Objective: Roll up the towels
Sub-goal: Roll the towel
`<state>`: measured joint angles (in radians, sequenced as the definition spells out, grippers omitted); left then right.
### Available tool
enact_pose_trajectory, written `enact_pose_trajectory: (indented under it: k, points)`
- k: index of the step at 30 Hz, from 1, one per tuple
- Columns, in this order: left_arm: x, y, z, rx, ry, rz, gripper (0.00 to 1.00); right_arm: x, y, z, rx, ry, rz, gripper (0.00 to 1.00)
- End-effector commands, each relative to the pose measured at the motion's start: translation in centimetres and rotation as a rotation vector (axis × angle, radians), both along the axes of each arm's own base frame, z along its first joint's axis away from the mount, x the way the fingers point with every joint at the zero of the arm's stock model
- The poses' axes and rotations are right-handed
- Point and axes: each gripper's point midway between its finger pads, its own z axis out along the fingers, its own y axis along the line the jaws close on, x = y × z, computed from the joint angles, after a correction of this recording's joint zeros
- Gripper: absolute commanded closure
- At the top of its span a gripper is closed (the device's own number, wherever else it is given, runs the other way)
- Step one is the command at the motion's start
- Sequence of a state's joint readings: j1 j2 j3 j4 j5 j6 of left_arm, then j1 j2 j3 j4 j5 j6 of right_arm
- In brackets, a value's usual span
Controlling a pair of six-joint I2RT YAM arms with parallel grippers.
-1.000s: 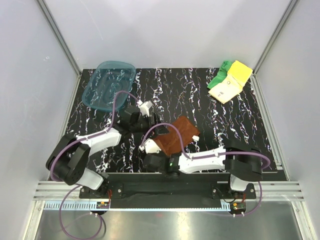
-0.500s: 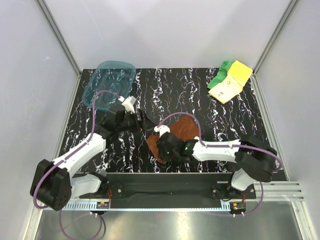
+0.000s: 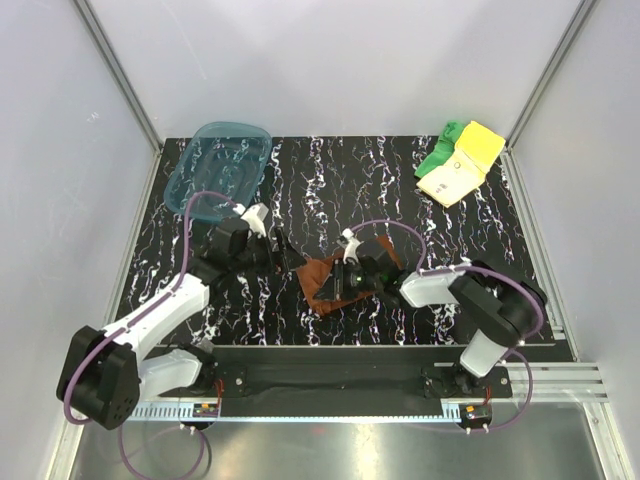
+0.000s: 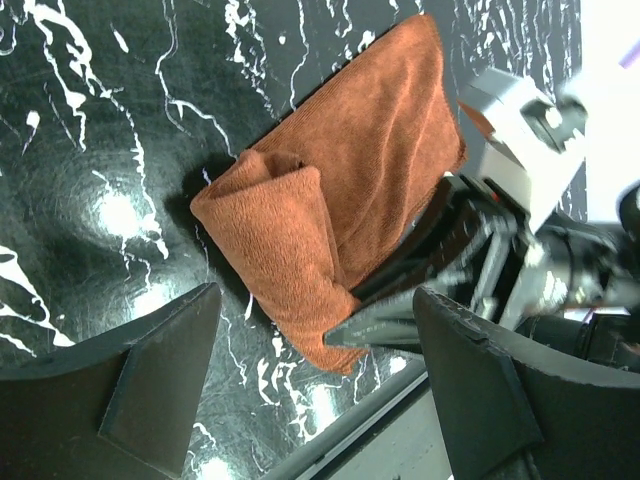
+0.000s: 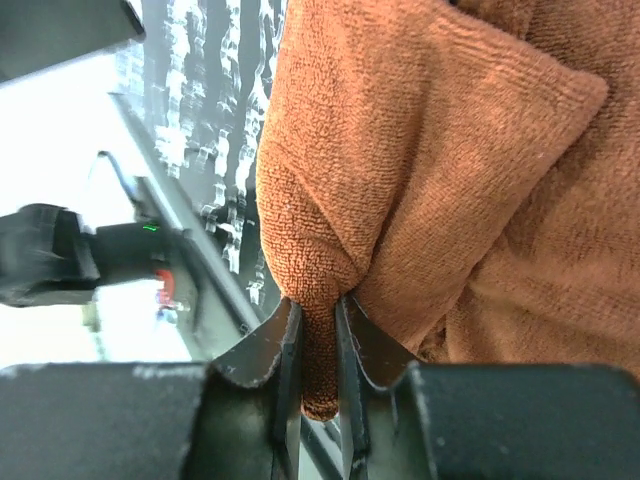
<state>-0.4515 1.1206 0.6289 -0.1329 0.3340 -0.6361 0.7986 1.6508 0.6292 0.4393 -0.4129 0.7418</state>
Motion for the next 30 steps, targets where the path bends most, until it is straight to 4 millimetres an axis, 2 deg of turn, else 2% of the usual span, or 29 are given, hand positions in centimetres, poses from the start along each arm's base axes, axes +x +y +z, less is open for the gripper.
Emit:
enact_pose_trajectory:
  k: [1,2,7,11,18,24,30]
  points:
    - [0.3,-0.1,0.7,-0.017,-0.045,0.003,0.17,-0.2,1.0,1.9,0.222,0.089,0.024,0.85]
    - [0.3,-0.1,0.6,-0.018,-0.043,0.002,0.17,0.3,1.1,2.2,0.273,0.079,0.026,0.85]
    - [0.3,-0.3,0.4,-0.022,-0.039,-0.005,0.17,0.1,1.1,2.1,0.415,0.165,0.004,0.85]
    - [0.3,-0.3,0.1,-0.025,-0.040,-0.005,0.17,0.1,1.4,2.7,0.522,0.163,0.013,0.85]
    - [-0.2,-0.9,-2.1,-0.033,0.021,-0.020,0.18,0.0,1.3,4.3,0.576,0.142,0.020,0.85]
    - [0.1,-0.5,-1.3,-0.025,-0.017,0.010,0.19,0.5,2.0,5.1,0.603,0.134,0.030,0.84]
    - [-0.2,-0.9,-2.2,-0.030,0.002,-0.011,0.19,0.9,3.2,7.4,0.652,0.084,0.078,0.84]
